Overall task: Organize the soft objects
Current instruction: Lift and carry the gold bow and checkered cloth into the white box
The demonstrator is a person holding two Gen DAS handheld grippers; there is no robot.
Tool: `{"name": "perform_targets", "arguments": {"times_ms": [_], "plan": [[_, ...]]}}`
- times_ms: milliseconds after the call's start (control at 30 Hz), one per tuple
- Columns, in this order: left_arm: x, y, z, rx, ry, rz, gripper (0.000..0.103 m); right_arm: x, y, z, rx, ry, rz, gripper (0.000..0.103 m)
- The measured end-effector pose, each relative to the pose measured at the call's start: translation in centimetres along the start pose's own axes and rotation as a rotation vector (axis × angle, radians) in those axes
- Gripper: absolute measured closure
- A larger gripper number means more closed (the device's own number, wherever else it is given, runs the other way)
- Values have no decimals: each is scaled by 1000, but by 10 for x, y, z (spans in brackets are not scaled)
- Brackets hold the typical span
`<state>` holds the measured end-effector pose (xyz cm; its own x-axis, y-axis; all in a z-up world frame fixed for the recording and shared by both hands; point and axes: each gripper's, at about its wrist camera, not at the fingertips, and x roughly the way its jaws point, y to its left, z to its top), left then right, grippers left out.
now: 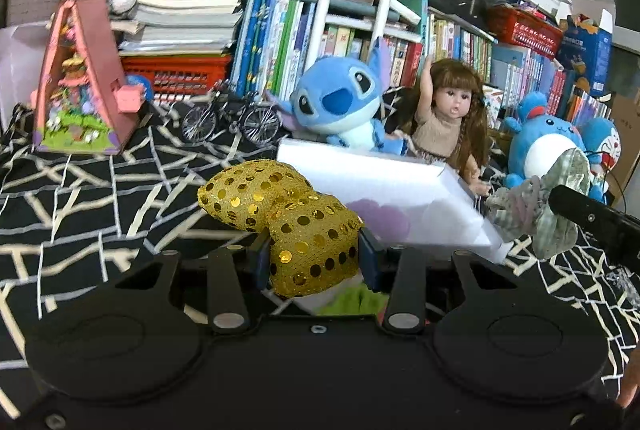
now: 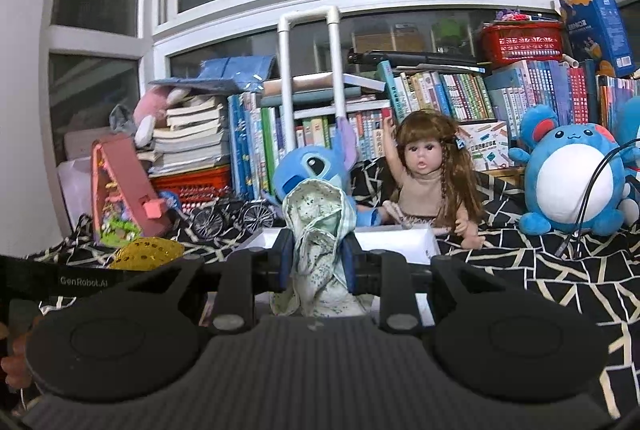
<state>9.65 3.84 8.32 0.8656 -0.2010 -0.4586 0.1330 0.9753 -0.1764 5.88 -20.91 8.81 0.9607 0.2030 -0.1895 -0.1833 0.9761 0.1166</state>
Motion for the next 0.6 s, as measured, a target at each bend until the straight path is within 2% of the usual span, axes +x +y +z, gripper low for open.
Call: {"name": "perform_targets", "arguments": {"times_ms": [267, 600], "plan": [[24, -6, 37, 4, -10, -69, 62, 24, -21, 24, 67, 15, -21, 73], [80, -16, 57, 41, 79, -94, 62, 61, -50, 41, 92, 64, -104, 73]]}}
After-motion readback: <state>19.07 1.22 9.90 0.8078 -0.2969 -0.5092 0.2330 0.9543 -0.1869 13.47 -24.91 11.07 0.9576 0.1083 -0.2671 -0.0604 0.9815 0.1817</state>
